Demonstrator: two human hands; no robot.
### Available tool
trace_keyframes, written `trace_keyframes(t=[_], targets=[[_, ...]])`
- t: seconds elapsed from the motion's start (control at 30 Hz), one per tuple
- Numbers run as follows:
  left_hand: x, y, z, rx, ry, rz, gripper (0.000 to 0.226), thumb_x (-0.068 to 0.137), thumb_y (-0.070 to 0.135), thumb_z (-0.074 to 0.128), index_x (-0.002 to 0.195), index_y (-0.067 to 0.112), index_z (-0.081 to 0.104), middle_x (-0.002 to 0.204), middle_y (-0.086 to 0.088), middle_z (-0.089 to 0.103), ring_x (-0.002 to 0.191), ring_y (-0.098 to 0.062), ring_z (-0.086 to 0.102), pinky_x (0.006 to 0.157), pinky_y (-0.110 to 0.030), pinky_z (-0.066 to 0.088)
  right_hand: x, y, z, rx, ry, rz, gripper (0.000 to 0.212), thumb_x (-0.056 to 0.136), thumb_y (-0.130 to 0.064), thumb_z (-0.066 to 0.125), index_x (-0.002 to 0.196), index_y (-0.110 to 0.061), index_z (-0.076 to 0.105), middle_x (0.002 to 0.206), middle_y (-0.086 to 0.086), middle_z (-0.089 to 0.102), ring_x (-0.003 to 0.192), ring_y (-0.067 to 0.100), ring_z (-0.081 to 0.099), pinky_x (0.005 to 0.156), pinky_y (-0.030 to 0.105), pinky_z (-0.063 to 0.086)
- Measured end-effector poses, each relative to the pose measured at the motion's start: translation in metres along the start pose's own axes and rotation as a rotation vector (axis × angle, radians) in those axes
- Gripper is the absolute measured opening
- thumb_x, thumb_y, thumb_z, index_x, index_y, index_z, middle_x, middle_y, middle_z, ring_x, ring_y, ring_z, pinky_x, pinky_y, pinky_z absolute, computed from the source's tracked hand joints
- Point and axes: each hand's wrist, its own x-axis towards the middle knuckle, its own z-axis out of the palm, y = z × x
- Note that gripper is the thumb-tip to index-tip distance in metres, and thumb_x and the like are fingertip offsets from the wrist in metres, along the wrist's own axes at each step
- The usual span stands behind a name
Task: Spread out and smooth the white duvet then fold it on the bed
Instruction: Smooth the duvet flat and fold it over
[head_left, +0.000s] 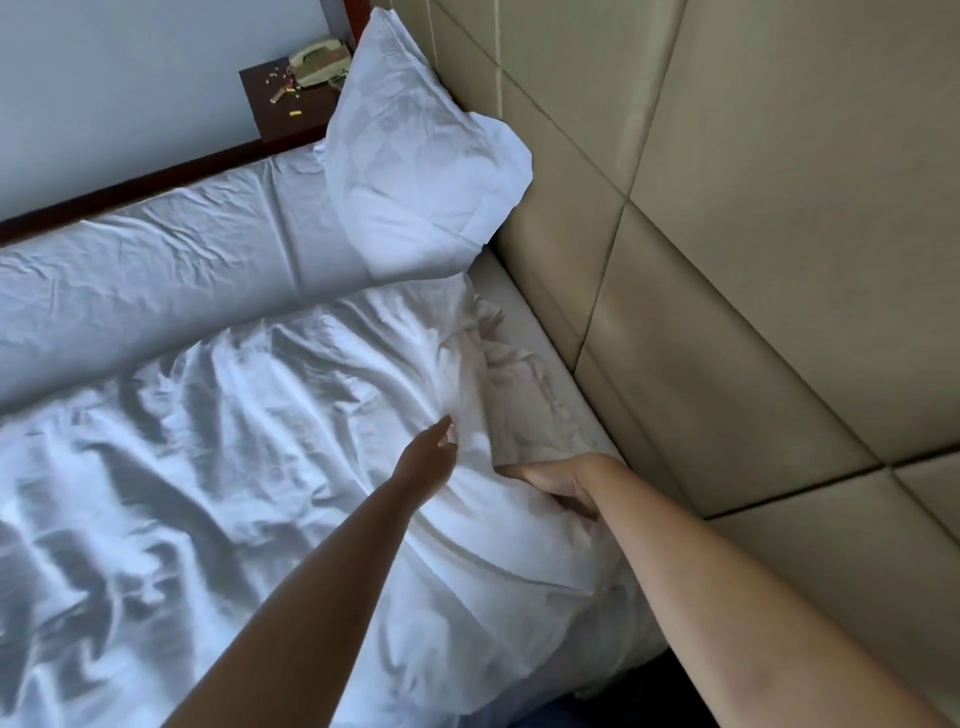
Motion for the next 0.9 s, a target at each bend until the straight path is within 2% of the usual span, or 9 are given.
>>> trace_keyframes(t=[0.17,0.23,0.33,0.5,0.57,0.6,0.67,0.77,0.9], targets=[[-0.038,-0.007,0.005,-0.027,-0.178,0.044,0.081,0.080,0.001,0.048,0.149,0.036,0.025,0.142,-0.004,0.047,0.114,-0.021,0.057,0.081,-0.029,0.052,-0.038,0.032,0.017,0.046,0.048,-0.031,0.059,0.088,-0.055,0.055,0.132,-0.015,0.054,0.130,0.008,0.058,0.111,0.020,0.058,0.083,0.026,0.048],[-0.051,-0.008,0.010,0.051,-0.258,0.087,0.093,0.077,-0.001,0.057,0.152,0.032,0.013,0.150,-0.004,0.035,0.131,-0.021,0.041,0.091,-0.026,0.047,-0.056,0.040,0.025,0.136,0.160,-0.043,0.051,0.089,-0.046,0.059,0.128,-0.012,0.055,0.125,0.008,0.060,0.098,0.021,0.058,0.075,0.025,0.048],[-0.070,-0.012,0.024,0.267,-0.363,0.224,0.116,0.071,0.019,0.079,0.151,0.034,-0.004,0.159,0.000,0.013,0.144,-0.022,0.019,0.112,-0.037,0.032,-0.060,0.050,0.027,0.469,0.603,-0.272,0.058,0.080,-0.026,0.074,0.129,-0.005,0.053,0.122,0.008,0.060,0.098,0.022,0.058,0.082,0.028,0.048],[-0.088,-0.006,0.050,0.432,-0.204,0.461,0.140,0.058,0.056,0.083,0.147,0.032,-0.023,0.157,0.010,-0.022,0.147,-0.021,-0.006,0.116,-0.049,0.022,-0.093,0.034,0.029,1.042,0.923,-0.723,0.037,0.080,-0.026,0.070,0.111,-0.008,0.063,0.102,0.005,0.066,0.090,0.020,0.062,0.080,0.032,0.052],[-0.089,-0.005,0.058,0.434,-0.126,0.499,0.132,0.067,0.050,0.080,0.148,0.027,-0.022,0.158,0.007,-0.021,0.147,-0.022,0.001,0.116,-0.043,0.025,-0.100,0.033,0.034,0.951,1.123,-0.786,0.007,0.080,-0.014,0.064,0.080,-0.012,0.058,0.079,0.001,0.055,0.073,0.016,0.050,0.066,0.029,0.043],[-0.088,-0.006,0.061,0.448,-0.114,0.514,0.125,0.073,0.043,0.077,0.148,0.026,-0.021,0.159,0.006,-0.018,0.146,-0.024,0.011,0.114,-0.040,0.029,-0.099,0.038,0.037,0.820,1.246,-0.759,0.014,0.080,-0.011,0.060,0.073,-0.016,0.049,0.076,0.001,0.049,0.070,0.017,0.044,0.064,0.029,0.038],[-0.089,-0.011,0.066,0.521,-0.185,0.505,0.113,0.080,0.029,0.073,0.149,0.030,-0.016,0.160,0.004,-0.008,0.141,-0.026,0.027,0.109,-0.039,0.037,-0.093,0.054,0.048,0.468,1.367,-0.539,0.010,0.083,-0.014,0.055,0.091,-0.018,0.051,0.099,0.004,0.049,0.082,0.022,0.048,0.073,0.031,0.040],[-0.096,-0.027,0.071,0.768,-0.373,0.465,0.100,0.082,0.023,0.070,0.152,0.031,0.000,0.160,0.001,0.002,0.143,-0.026,0.021,0.111,-0.041,0.034,-0.077,0.084,0.061,0.177,1.257,-0.115,0.057,0.089,-0.027,0.055,0.141,-0.022,0.033,0.148,0.007,0.020,0.125,0.030,0.040,0.101,0.035,0.035],[-0.104,-0.059,0.067,0.902,-0.390,0.426,0.096,0.080,0.029,0.072,0.152,0.031,0.009,0.160,0.001,0.007,0.145,-0.025,0.015,0.112,-0.045,0.031,-0.055,0.099,0.085,-0.005,0.986,-0.010,0.058,0.093,-0.025,0.043,0.148,-0.020,0.026,0.152,0.008,0.023,0.136,0.031,0.032,0.106,0.039,0.037]])
